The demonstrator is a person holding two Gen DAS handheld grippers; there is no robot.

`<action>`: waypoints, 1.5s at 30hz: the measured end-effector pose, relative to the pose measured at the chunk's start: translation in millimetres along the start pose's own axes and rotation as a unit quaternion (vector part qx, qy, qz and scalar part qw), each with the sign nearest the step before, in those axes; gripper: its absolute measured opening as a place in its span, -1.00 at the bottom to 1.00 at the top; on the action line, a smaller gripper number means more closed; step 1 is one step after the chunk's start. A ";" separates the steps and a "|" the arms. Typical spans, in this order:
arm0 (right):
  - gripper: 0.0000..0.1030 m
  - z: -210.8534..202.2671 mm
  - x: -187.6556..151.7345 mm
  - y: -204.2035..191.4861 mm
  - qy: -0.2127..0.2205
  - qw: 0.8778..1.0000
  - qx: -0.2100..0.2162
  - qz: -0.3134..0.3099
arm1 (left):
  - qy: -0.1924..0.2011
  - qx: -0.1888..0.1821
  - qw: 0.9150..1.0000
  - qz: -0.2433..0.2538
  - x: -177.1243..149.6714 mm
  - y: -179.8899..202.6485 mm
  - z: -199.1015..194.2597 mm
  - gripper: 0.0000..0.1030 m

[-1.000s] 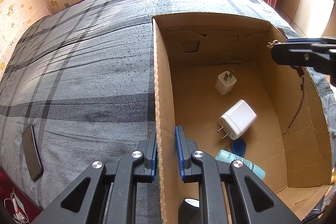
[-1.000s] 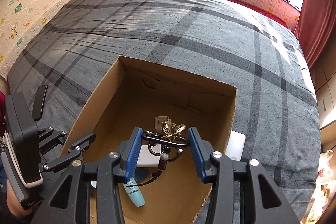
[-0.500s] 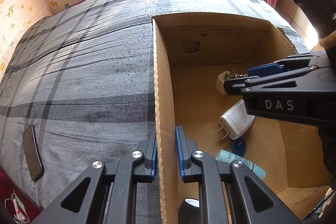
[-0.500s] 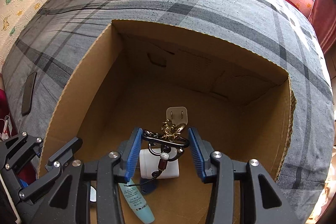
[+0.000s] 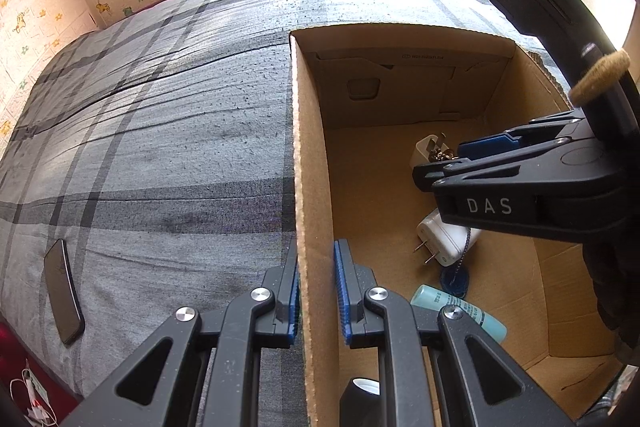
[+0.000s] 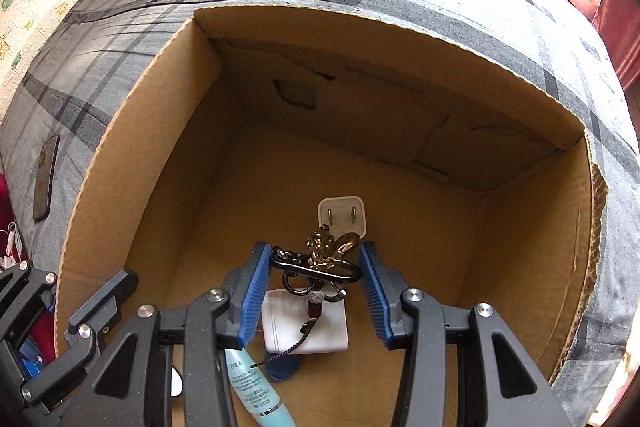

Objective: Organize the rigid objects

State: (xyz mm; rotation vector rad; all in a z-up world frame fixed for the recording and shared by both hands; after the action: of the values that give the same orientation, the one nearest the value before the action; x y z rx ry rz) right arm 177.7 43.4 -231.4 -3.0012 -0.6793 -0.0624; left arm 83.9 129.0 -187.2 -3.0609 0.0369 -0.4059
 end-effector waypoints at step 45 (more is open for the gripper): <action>0.71 -129.5 -51.7 51.8 0.113 0.992 -0.020 0.052 | -0.002 0.010 1.000 0.003 0.8 5.0 -2.4 -0.67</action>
State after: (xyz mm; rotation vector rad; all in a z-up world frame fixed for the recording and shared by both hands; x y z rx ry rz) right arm 150.1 -34.6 -107.8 -2.9961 -0.5043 -0.4067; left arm 84.0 123.9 -184.9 -3.0420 0.0418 -0.3974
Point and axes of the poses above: each gripper's, at about its wrist camera, not at the fingertips, and z roughly the way its jaws point, y to its right, x to its top, the point moved 2 cm from there along z, roughly the way its jaws point, and after that the axes turned 13 degrees about -y, right-handed, at the moved point
